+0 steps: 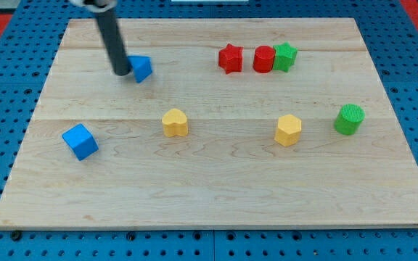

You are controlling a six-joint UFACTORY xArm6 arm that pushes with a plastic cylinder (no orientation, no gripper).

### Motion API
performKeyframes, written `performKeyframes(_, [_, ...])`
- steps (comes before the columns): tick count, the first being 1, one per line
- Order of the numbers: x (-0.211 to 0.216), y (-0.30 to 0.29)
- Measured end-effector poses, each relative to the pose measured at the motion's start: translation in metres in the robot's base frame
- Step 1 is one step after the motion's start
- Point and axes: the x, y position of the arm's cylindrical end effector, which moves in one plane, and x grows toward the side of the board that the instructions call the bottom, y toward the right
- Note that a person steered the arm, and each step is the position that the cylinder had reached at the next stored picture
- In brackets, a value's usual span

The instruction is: Move the blue triangle to the left of the red star

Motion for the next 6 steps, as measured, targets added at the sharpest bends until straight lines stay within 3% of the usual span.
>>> performKeyframes(1, [-0.007,0.046])
performKeyframes(3, [-0.006,-0.023])
performKeyframes(6, [-0.008,0.086])
